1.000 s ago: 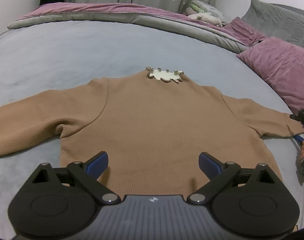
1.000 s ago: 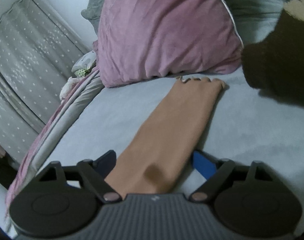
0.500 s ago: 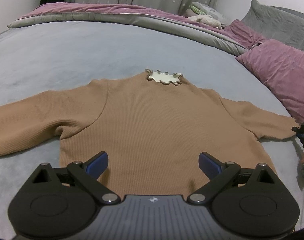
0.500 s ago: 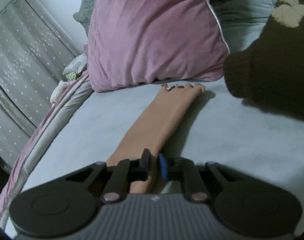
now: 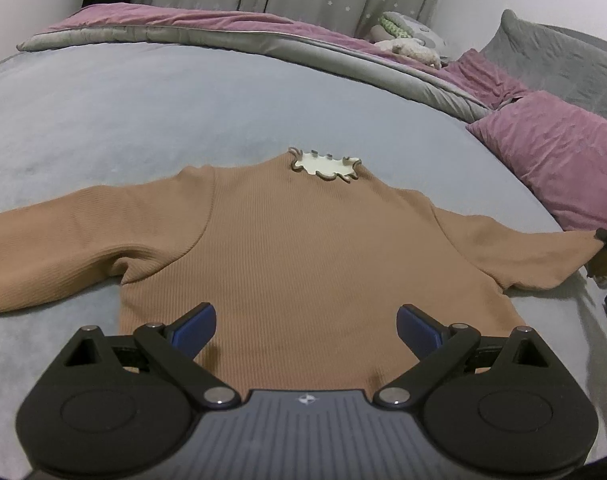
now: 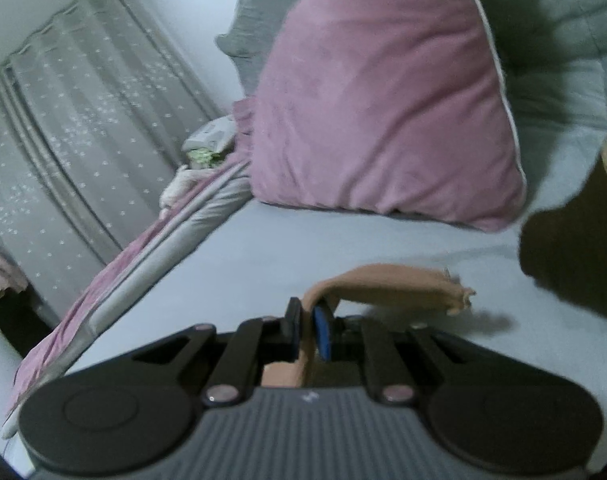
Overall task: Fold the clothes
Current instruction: 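Grasp the sleeve cuff with the right gripper and lift it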
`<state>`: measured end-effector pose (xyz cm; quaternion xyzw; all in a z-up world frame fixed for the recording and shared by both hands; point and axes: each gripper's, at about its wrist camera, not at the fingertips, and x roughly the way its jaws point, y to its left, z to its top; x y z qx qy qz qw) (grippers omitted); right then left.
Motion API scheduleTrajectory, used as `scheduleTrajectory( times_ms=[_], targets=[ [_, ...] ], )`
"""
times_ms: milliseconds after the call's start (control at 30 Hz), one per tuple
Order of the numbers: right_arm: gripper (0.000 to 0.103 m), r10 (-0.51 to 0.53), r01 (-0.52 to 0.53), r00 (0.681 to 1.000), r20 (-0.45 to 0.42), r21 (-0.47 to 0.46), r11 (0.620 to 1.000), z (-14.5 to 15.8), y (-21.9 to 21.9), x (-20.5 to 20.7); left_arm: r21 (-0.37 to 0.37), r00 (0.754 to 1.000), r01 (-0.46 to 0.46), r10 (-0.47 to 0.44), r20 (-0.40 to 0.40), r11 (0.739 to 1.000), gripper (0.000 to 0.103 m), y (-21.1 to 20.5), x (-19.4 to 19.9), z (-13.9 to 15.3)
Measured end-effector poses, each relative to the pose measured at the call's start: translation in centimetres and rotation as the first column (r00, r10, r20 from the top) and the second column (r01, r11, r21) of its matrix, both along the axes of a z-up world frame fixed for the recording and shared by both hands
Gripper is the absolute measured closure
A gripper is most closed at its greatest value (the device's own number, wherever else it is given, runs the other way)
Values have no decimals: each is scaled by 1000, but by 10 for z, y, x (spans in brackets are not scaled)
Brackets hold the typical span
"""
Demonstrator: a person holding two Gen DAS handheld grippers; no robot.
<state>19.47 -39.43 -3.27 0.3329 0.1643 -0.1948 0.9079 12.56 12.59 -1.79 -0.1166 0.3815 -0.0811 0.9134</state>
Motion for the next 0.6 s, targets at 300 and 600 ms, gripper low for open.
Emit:
scheduleTrajectory(
  times_ms=[300, 600],
  targets=[
    [94, 93, -90, 994, 59, -51, 995, 51, 33, -14, -31, 1000, -9, 9, 9, 999, 6, 6, -2, 6],
    [94, 201, -192, 975, 99, -90, 977, 95, 80, -26, -53, 1000, -20, 21, 17, 998, 6, 12, -4, 12]
  ],
)
